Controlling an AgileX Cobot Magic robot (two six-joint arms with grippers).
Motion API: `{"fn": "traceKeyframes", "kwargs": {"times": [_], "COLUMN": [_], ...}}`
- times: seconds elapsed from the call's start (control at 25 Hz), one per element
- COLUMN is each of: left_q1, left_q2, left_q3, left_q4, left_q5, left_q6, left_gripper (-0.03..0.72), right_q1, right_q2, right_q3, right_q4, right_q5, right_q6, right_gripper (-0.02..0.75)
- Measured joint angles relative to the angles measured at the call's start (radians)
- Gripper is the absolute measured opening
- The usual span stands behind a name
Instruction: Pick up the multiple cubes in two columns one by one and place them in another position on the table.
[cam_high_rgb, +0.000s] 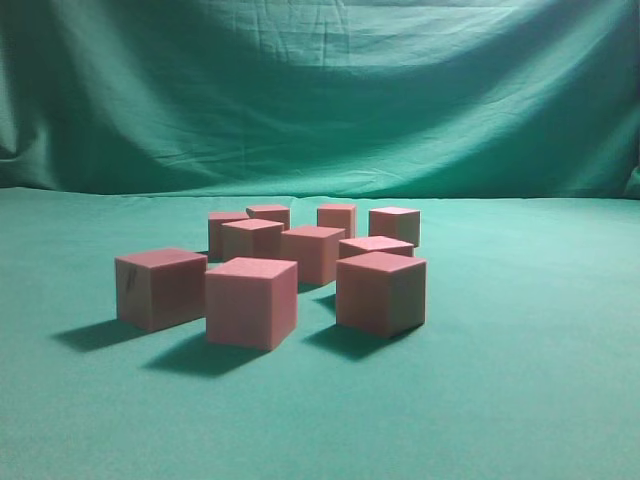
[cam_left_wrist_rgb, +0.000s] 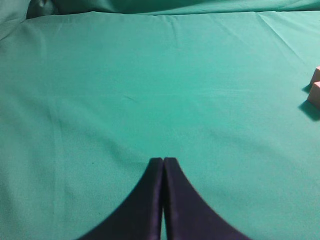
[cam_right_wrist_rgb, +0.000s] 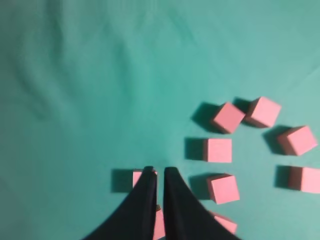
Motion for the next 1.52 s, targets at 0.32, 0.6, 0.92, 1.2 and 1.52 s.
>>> {"fn": "traceKeyframes", "kwargs": {"times": [0.32,0.6,0.92,1.2,1.52], "left_q1": [0.000,0.000,0.000,0.000,0.000], "left_q2": [0.000,0.000,0.000,0.000,0.000], "left_q3": [0.000,0.000,0.000,0.000,0.000], "left_q4": [0.000,0.000,0.000,0.000,0.000], "left_q5": [0.000,0.000,0.000,0.000,0.000], "left_q6": [0.000,0.000,0.000,0.000,0.000], "left_gripper": [0.000,0.000,0.000,0.000,0.000], "right_q1": [0.000,0.000,0.000,0.002,0.002], "right_q2": [-0.202,-0.399,-0.597,-0.737,-0.836], "right_q3": [0.000,0.000,-0.008,-0.009,0.085], "right_q4": [-0.002,0.036,0.363,0.380,0.148], "right_q5": [-0.087,-0.109,0.010,0.093,0.096], "right_q6": [-0.004,-0.056,-0.274,-0.245,-0.236], "right_gripper": [0.000,0.000,0.000,0.000,0.000]}}
